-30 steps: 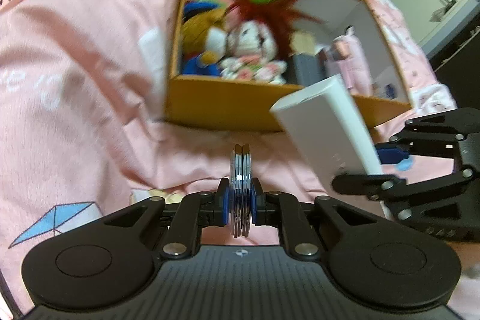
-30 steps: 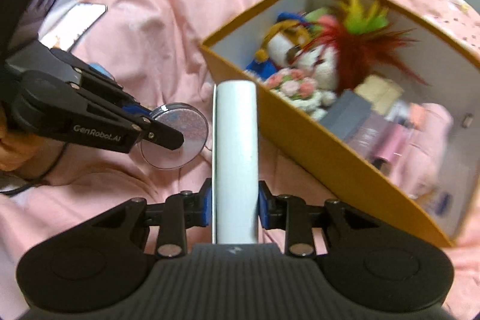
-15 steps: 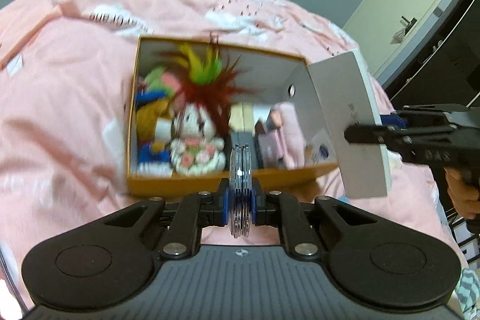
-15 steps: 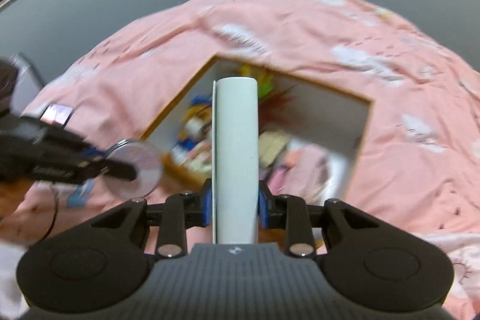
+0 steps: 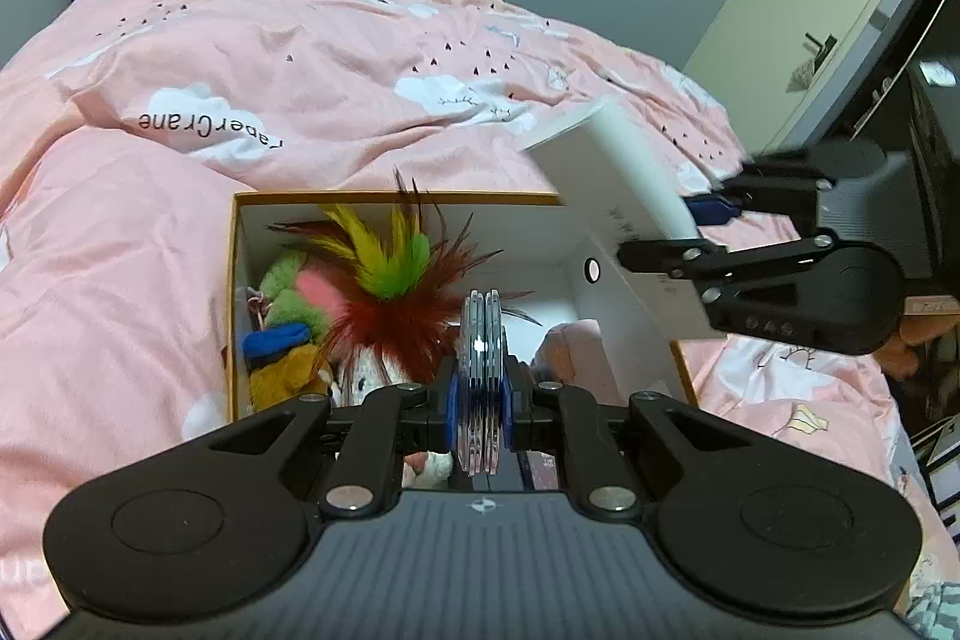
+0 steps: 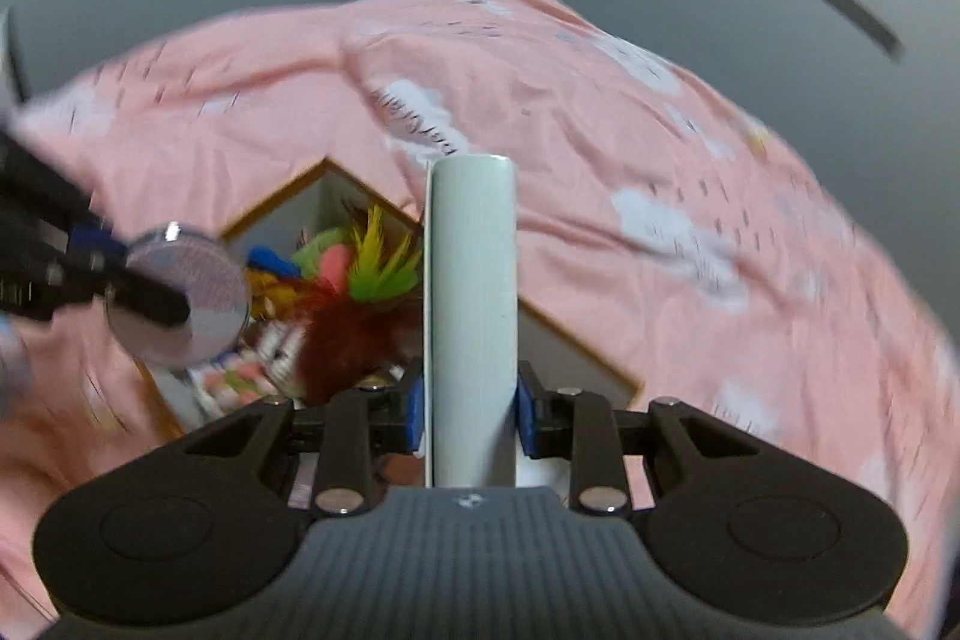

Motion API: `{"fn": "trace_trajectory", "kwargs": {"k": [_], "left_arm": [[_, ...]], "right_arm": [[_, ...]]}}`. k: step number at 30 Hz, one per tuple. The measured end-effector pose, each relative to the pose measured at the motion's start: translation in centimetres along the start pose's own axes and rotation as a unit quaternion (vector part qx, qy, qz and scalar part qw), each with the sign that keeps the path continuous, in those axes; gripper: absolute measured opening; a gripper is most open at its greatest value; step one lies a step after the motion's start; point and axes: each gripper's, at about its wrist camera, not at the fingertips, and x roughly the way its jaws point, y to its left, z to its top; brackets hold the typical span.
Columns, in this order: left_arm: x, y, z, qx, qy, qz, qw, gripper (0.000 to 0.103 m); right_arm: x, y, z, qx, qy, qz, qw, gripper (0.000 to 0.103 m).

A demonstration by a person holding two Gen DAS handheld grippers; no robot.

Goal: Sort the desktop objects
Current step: 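Lift the cylinder and compact with both tools up over the orange box, then lower the cylinder and compact into the orange box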

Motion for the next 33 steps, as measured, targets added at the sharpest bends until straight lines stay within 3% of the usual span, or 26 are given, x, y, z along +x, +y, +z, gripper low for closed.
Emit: {"fn": "trace_trajectory", "kwargs": {"k": [4, 11, 19, 25, 33], "left_arm": [[1.2, 0.4, 0.6, -0.002, 0.009, 0.002, 1.0000, 0.015], [3.8, 2.1, 1.2, -0.016, 0.036, 0.012, 0.9992, 0.015], [4.8, 3.4, 1.3, -0.027, 0.043, 0.009, 0.9987, 0.015], [5.3, 3.9, 1.5, -0.033, 0.046, 0.001, 0.9984, 0.015], [5.6, 3.6, 1.5, -0.026, 0.049, -0.011, 0.9984, 0.015]], "right_arm": [[2.8, 0.5, 1.2, -0.113, 0.047, 0.011, 0.992, 0.031], [6.4, 2.1, 2.4, -0.227, 0.115, 0.020, 0.967, 0.031], [12.0, 2.3, 4.0, -0.219, 0.220, 0.015, 0.950, 0.031], [14.8, 2.8, 3.2, -0.268, 0.239, 0.027, 0.933, 0.031], [17.2, 2.3, 2.3, -0.285, 0.238, 0.050, 0.927, 0.031]]}}
